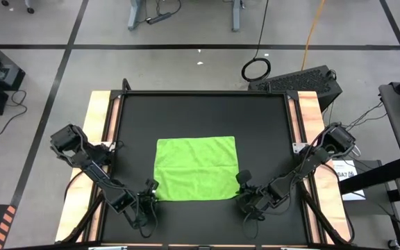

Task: Roll towel into tight, uniform cylinder
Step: Fold the green towel

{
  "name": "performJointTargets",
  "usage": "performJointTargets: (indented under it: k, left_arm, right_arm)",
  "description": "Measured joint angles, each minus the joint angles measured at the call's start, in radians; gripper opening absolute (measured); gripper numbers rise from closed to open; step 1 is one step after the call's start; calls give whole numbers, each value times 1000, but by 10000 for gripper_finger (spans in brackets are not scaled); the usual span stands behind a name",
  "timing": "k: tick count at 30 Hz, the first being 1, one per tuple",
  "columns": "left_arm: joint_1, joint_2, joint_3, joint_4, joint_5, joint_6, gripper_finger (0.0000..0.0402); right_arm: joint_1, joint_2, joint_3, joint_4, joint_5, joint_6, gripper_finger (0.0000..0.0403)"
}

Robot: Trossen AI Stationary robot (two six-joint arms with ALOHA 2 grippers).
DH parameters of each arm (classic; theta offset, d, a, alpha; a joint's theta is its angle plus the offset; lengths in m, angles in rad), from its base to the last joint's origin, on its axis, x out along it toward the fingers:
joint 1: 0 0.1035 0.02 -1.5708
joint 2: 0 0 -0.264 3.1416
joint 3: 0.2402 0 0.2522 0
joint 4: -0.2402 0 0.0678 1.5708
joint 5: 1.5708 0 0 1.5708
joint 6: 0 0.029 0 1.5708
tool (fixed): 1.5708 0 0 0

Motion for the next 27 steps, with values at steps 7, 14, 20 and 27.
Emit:
performJointTargets:
  k: [7,14,20,27]
  left_arm:
    - [0,-3,-2,-4,-20,-73,4]
    - [1,-60,-2,-14,-77,-102,2]
    - [-1,-145,1,-7,-151,-120,1]
    - [0,-225,2,-7,-242,-151,1]
  right_arm:
    - [2,-37,0,2,3,68,2]
    - [2,-128,0,-2,-5,128,1]
    - [2,-205,0,-2,-5,184,1]
    - [-6,-247,0,-22,-1,251,0]
